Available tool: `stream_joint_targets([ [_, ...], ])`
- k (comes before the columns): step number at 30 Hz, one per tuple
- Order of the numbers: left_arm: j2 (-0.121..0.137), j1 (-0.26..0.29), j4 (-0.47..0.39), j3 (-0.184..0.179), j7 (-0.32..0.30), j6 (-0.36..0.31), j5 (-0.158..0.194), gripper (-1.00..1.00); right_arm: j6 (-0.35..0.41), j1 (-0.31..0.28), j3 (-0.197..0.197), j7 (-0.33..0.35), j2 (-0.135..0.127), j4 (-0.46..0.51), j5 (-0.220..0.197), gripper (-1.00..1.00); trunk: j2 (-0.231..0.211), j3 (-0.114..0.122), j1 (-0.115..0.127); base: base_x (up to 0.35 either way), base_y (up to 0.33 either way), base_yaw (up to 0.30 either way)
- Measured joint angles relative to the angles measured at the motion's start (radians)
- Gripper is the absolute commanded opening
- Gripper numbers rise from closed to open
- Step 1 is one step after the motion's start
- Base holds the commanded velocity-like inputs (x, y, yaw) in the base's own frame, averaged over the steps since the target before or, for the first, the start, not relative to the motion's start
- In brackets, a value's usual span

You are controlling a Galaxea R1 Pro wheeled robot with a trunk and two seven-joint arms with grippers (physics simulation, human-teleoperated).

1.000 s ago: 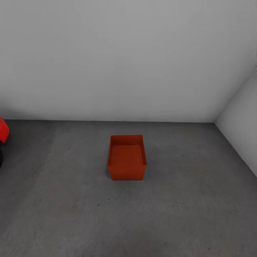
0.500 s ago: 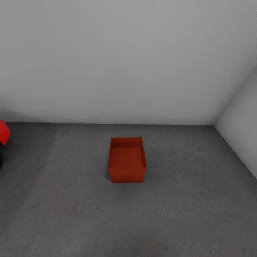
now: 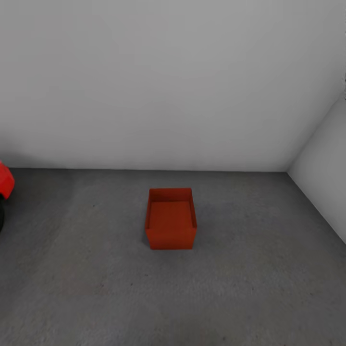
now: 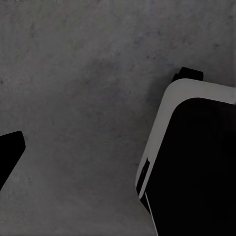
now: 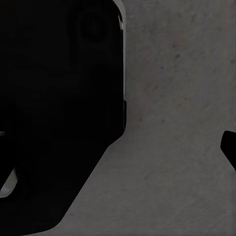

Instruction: Move the two storage containers from the living room to the garage. In the garage, place one container on the floor and stack the other container on top of it (either order is fine).

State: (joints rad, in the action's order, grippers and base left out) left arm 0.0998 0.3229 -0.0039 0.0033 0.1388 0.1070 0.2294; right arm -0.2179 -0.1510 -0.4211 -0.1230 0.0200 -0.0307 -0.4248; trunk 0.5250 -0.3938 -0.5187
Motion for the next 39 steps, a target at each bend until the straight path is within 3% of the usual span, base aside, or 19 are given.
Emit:
stream_joint_targets([
  [8, 0.000, 0.000, 0.000, 0.000, 0.000, 0.000, 0.000, 1.00, 0.006, -0.001, 0.000, 0.034, 0.001, 0.000, -0.003, 1.00, 0.000, 0.013, 0.000, 0.000, 0.000, 0.000],
  [39, 0.000, 0.000, 0.000, 0.000, 0.000, 0.000, 0.000, 1.00, 0.004, 0.000, 0.000, 0.041, 0.001, 0.000, -0.002, 1.00, 0.000, 0.063, 0.000, 0.000, 0.000, 0.000],
])
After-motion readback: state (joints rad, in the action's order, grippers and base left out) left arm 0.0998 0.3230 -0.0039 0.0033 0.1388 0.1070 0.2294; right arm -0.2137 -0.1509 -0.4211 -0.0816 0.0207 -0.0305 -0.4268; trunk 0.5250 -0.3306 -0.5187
